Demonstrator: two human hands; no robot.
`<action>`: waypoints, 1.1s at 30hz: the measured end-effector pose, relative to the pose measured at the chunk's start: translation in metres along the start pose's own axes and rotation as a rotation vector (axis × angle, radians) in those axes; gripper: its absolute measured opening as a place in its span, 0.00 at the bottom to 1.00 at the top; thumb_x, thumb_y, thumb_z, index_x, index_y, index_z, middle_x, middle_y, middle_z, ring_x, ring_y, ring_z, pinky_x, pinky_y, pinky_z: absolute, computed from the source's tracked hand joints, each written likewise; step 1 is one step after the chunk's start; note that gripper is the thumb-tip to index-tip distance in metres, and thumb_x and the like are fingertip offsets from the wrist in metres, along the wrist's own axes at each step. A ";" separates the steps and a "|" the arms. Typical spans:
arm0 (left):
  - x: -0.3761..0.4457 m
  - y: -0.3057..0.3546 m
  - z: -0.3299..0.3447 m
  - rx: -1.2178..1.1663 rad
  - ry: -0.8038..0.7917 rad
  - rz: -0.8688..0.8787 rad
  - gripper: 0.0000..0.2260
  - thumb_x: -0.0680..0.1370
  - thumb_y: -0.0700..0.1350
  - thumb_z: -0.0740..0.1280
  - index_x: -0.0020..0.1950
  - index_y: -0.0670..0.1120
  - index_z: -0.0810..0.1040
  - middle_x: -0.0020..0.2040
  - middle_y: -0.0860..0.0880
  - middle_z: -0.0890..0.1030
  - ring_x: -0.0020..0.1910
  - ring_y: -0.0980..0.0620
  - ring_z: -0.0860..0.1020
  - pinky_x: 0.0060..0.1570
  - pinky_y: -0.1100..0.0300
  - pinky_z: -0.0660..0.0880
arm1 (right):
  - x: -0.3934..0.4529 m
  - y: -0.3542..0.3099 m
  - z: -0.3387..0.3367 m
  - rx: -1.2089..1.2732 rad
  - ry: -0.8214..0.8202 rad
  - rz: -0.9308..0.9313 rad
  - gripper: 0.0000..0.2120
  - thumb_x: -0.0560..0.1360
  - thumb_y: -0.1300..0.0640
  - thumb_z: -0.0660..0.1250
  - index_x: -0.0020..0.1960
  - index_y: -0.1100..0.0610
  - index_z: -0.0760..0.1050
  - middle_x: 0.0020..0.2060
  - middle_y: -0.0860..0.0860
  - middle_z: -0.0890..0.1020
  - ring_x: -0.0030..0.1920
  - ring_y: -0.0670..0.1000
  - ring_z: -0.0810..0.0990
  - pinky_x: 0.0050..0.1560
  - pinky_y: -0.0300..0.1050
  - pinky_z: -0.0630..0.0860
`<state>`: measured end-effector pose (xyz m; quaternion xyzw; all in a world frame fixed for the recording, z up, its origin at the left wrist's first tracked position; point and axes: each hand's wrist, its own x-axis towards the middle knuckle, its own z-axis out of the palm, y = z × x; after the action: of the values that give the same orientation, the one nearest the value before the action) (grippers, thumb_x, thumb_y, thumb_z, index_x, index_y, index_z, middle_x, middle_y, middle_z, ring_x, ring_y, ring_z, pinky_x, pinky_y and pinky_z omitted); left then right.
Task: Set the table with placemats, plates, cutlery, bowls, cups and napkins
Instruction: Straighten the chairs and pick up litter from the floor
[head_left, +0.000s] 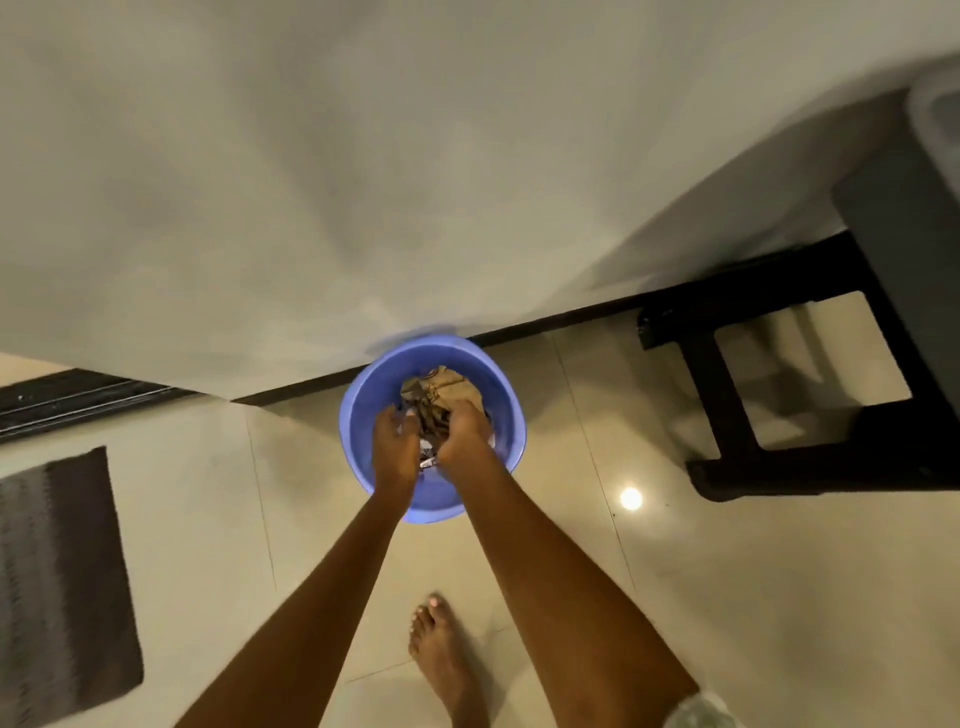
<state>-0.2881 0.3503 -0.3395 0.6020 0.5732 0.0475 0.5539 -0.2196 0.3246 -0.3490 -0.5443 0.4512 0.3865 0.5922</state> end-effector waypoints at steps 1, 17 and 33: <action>0.002 0.004 0.005 0.026 -0.018 0.030 0.07 0.81 0.38 0.56 0.53 0.40 0.73 0.41 0.47 0.75 0.40 0.52 0.74 0.43 0.58 0.67 | 0.006 -0.002 0.001 -0.009 -0.020 0.010 0.21 0.74 0.45 0.64 0.60 0.59 0.75 0.56 0.55 0.79 0.55 0.58 0.78 0.59 0.53 0.76; -0.280 0.047 0.139 0.745 -0.482 0.281 0.13 0.82 0.42 0.55 0.59 0.38 0.75 0.58 0.39 0.77 0.60 0.41 0.74 0.59 0.54 0.68 | -0.127 -0.035 -0.352 -0.013 0.120 -0.375 0.09 0.80 0.51 0.59 0.56 0.52 0.74 0.59 0.56 0.78 0.60 0.58 0.76 0.65 0.58 0.72; -0.742 -0.036 0.449 1.061 -1.175 0.523 0.13 0.82 0.43 0.56 0.61 0.41 0.75 0.60 0.43 0.78 0.59 0.45 0.75 0.56 0.60 0.69 | -0.192 -0.053 -0.887 0.329 0.772 -0.343 0.08 0.80 0.57 0.59 0.50 0.47 0.75 0.52 0.52 0.81 0.50 0.54 0.80 0.54 0.56 0.78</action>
<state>-0.2515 -0.4853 -0.1087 0.8235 -0.0210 -0.4234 0.3769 -0.3264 -0.5557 -0.1501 -0.6141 0.5976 -0.0254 0.5149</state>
